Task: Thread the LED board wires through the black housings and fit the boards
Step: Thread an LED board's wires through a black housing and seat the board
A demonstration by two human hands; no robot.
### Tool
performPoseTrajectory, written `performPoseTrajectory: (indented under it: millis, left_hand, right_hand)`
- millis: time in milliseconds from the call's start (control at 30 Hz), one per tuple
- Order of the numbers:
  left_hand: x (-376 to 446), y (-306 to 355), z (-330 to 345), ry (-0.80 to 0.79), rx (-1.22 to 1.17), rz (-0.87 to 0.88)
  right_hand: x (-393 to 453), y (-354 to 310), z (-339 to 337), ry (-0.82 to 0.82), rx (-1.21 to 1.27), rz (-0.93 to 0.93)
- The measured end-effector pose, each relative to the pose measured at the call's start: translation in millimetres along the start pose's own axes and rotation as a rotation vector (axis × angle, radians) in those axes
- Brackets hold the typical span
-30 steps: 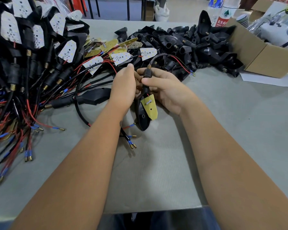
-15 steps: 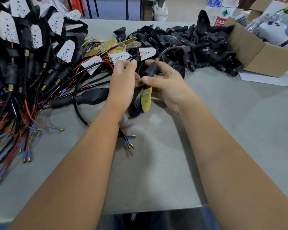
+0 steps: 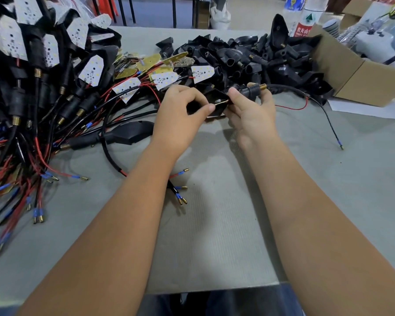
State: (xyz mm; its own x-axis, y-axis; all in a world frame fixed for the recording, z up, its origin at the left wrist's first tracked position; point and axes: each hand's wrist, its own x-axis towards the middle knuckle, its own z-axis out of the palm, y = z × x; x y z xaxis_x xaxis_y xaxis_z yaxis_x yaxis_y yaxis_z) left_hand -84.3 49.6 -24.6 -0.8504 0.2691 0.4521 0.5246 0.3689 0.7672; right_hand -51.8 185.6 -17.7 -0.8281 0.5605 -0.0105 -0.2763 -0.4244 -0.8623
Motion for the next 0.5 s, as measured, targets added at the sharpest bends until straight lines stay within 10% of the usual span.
performPoseTrajectory:
  millis: [500]
  left_hand:
    - [6.5, -5.3, 3.1, 0.078, -0.444, -0.262]
  right_hand:
    - [1.0, 3.2, 4.6, -0.096, 0.035, 0.050]
